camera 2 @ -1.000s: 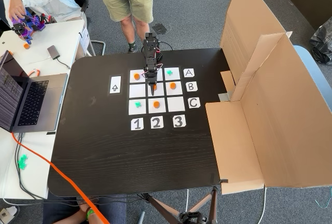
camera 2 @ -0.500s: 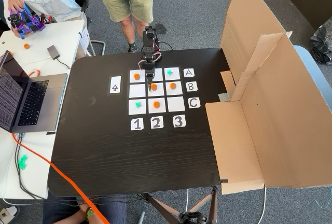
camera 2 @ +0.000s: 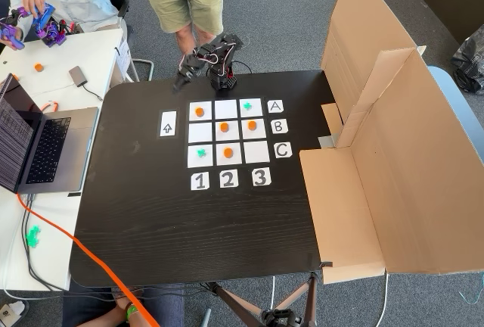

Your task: Pick up the round, orange token and place it in the grid on square B2.

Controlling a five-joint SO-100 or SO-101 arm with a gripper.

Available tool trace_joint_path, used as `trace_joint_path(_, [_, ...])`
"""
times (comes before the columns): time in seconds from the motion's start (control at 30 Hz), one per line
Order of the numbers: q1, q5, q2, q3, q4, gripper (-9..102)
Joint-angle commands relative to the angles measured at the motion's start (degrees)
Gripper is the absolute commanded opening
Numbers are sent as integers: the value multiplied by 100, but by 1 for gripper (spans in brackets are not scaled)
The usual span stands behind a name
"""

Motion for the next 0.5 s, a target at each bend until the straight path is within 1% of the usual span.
trace_joint_path(0.0, [1283,-53,923,686,-325,-1])
trace_joint_path(0.17, [3085,-62,2663,2171,-457,-1])
trace_joint_path(0.23, [3621,-88,3472,2681,-281,-1])
trace_joint_path(0.27, [3858,-114,3850,2856,-62,-1])
trace_joint_path(0.37, [4333,-167,3946,3050,79,-1])
trace_joint_path(0.47, [4518,-167,3946,3234,123,-1])
